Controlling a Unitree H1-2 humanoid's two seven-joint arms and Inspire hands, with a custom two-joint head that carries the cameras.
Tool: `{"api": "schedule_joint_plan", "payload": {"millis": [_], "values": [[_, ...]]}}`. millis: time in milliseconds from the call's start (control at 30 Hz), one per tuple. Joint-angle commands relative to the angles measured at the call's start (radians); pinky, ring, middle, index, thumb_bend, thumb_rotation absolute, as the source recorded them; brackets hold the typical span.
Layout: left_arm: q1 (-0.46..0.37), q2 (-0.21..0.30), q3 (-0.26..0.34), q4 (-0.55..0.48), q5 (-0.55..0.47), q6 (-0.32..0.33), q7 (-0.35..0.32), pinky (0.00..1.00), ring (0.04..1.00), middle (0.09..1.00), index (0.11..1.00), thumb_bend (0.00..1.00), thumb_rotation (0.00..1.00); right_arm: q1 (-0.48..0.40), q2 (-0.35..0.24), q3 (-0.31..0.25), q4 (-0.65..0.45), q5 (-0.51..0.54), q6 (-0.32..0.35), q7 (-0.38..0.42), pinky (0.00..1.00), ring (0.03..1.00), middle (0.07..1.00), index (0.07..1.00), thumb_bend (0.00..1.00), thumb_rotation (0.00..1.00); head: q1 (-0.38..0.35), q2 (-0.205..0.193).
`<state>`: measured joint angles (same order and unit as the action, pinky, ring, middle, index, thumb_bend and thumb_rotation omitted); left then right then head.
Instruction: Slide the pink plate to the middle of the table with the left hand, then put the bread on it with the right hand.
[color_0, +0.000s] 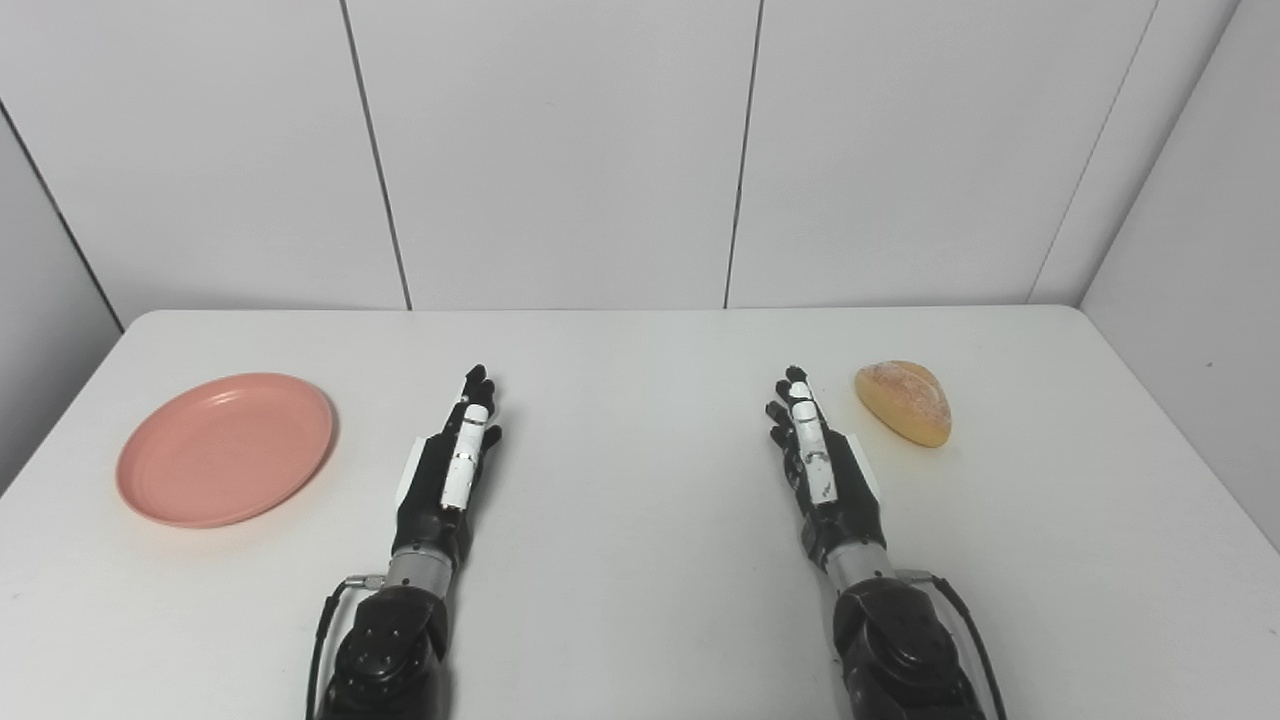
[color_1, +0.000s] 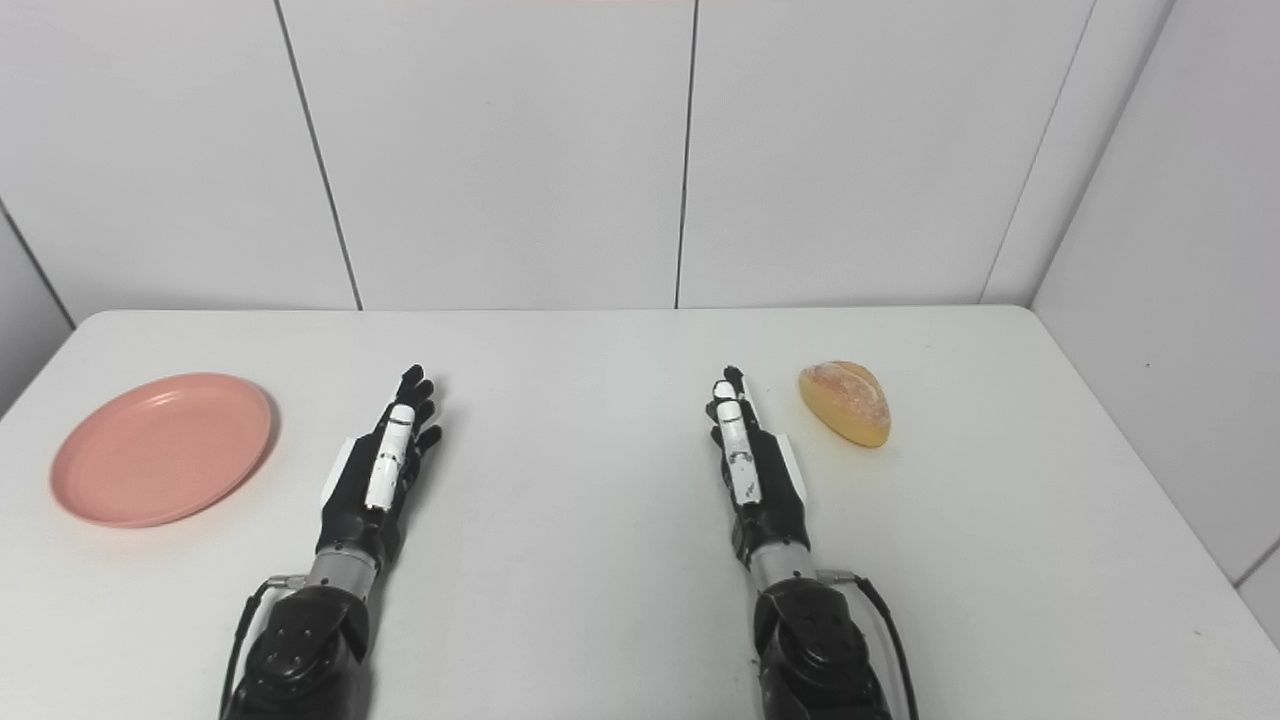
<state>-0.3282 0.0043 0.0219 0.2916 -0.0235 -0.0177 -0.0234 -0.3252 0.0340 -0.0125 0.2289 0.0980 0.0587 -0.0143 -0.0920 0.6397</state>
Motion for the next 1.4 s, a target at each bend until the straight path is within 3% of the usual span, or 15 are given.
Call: {"api": "schedule_joint_plan", "payload": {"millis": [0, 533, 733, 900, 1067, 1200, 1367], "values": [[-0.034, 0.005, 0.000, -0.023, -0.015, -0.015, -0.013, 1.00, 1.000, 0.995, 0.983, 0.49, 1.00, -0.042, 0.001, 0.001, -0.024, -0.004, -0.009, 0.007, 1.00, 0.967, 0.986, 0.999, 0.58, 1.00, 0.001, 0.000], [-0.036, 0.004, 0.002, -0.023, -0.010, -0.012, -0.012, 1.00, 1.000, 0.993, 0.978, 0.48, 1.00, -0.043, 0.003, -0.002, -0.021, -0.001, -0.016, 0.006, 1.00, 0.968, 0.986, 1.000, 0.57, 1.00, 0.002, 0.000], [-0.036, 0.004, 0.002, -0.023, -0.011, -0.014, -0.014, 1.00, 1.000, 0.992, 0.977, 0.49, 1.00, -0.041, 0.002, -0.002, -0.009, -0.002, -0.052, 0.011, 1.00, 0.973, 0.991, 1.000, 0.56, 1.00, 0.002, 0.000], [-0.036, 0.005, 0.000, -0.024, -0.006, -0.025, -0.013, 0.99, 1.000, 0.991, 0.978, 0.49, 1.00, -0.043, -0.001, 0.003, 0.024, -0.014, -0.142, 0.013, 1.00, 0.962, 0.985, 0.985, 0.55, 1.00, 0.002, 0.000], [-0.035, 0.010, -0.006, -0.020, 0.001, -0.045, -0.016, 0.98, 0.999, 0.994, 0.983, 0.48, 1.00, -0.045, 0.004, 0.002, 0.037, -0.025, -0.176, 0.006, 1.00, 0.961, 0.983, 0.984, 0.53, 0.99, 0.009, -0.004], [-0.032, 0.010, -0.017, -0.018, 0.020, -0.051, -0.009, 0.98, 0.998, 0.991, 0.983, 0.48, 1.00, -0.040, -0.002, -0.001, 0.037, -0.028, -0.186, 0.007, 1.00, 0.963, 0.984, 0.989, 0.52, 0.99, 0.076, -0.017], [-0.026, -0.012, -0.032, -0.011, 0.056, -0.052, 0.023, 0.97, 0.976, 0.966, 0.955, 0.53, 1.00, -0.027, -0.028, -0.013, 0.031, -0.007, -0.189, 0.031, 0.99, 0.966, 0.982, 0.996, 0.49, 1.00, 0.213, -0.049]]}}
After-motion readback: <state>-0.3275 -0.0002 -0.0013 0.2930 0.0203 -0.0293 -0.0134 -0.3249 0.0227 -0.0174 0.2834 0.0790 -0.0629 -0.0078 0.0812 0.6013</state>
